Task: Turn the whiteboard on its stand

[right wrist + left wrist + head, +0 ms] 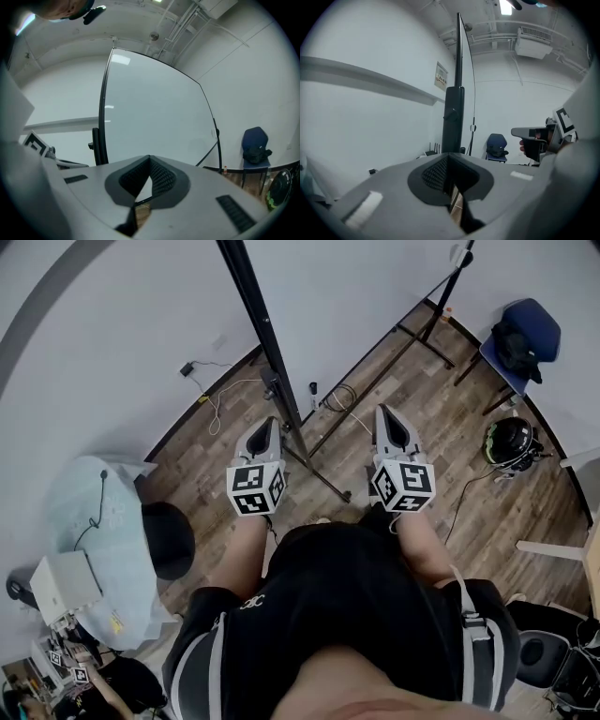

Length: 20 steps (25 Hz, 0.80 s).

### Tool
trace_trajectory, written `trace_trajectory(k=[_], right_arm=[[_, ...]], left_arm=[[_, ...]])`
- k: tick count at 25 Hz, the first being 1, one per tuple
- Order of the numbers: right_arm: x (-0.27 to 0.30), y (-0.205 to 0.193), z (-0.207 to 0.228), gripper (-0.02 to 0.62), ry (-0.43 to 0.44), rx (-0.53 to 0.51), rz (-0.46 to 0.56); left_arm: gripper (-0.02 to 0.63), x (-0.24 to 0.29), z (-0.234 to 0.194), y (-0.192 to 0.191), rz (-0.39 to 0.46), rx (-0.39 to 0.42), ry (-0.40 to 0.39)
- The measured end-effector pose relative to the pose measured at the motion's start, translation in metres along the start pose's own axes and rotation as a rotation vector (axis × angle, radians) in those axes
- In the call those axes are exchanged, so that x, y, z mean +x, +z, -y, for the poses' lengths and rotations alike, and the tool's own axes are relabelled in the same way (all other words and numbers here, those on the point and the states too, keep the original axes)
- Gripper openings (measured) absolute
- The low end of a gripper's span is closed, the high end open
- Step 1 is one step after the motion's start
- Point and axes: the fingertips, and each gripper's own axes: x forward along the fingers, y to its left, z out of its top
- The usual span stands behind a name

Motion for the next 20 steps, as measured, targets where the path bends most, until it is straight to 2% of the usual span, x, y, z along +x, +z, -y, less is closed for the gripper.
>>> trace_trajectory(k=[3,7,14,20], right_arm=[[-0.004,0.001,0.002,0.005,-0.012,0.000,0.004],[-0.011,0.004,0.003,0.005,-0.033,-0.020,0.013],[-0.028,0.016,0.014,0.005,-0.088,-0.045,0.033],[-0.044,0.016,0.020,0.005,-0.127,-0.045,0.037]], left_arm=[[0.009,-0.006,0.014,0.004,-0.006,0.004,0.007],[0.009,-0.003,0.047,0.014,0.035,0.046,-0.039],[0.009,0.016,0.094,0.025,0.075,0.053,-0.103],[0.009,0.019,0.114,0.029,0.080,0.061,-0.139]])
